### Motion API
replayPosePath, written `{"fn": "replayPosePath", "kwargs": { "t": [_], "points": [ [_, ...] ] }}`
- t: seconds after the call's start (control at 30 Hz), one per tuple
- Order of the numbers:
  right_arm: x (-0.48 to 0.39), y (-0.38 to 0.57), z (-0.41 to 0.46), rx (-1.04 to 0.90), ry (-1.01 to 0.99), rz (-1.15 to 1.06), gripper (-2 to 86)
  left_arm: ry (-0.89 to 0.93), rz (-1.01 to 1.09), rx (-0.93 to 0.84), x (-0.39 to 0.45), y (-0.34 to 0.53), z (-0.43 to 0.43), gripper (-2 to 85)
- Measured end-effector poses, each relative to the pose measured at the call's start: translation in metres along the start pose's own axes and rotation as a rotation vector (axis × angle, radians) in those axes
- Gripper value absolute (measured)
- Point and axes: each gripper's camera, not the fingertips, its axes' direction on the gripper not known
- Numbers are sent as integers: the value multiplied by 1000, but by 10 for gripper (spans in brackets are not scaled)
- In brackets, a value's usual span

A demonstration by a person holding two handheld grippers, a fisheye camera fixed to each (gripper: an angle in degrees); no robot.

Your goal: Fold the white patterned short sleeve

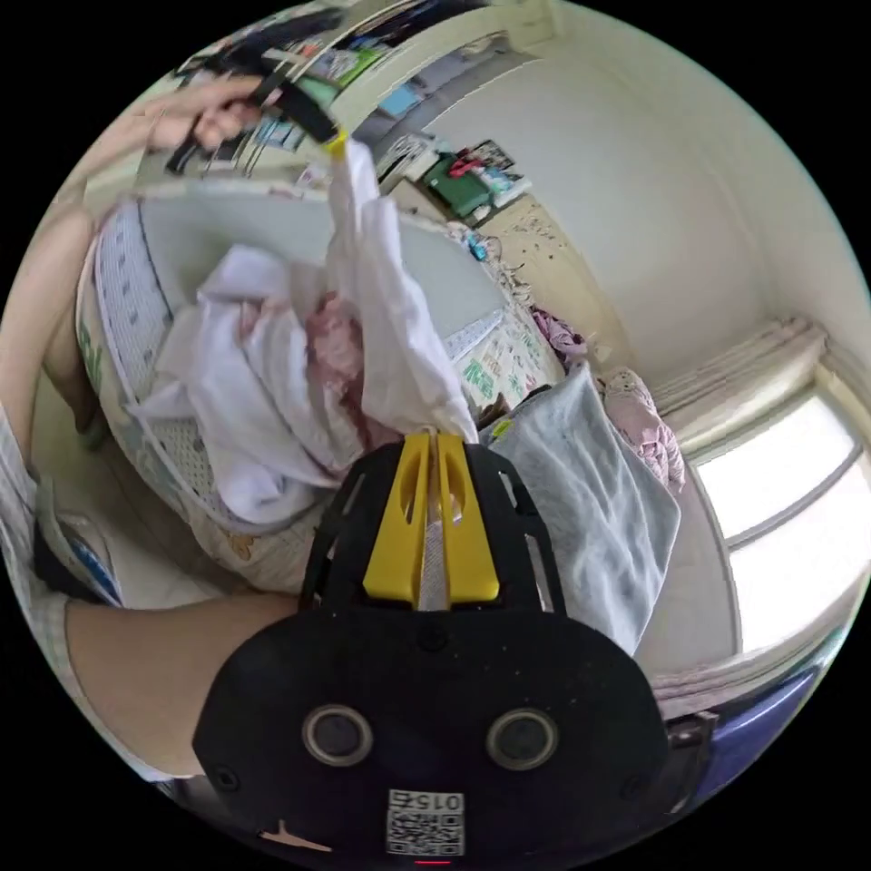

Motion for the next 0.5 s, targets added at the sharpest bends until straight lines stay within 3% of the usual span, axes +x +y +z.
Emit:
{"fn": "replayPosePath", "kwargs": {
  "t": [0.2,0.5],
  "points": [
    [101,12,-154,381,-127,419,-7,5,-97,317,40,-11,-123,-2],
    [154,-2,-340,879,-219,733,-6,-17,-216,918,153,-20,-333,-8]
  ]
}}
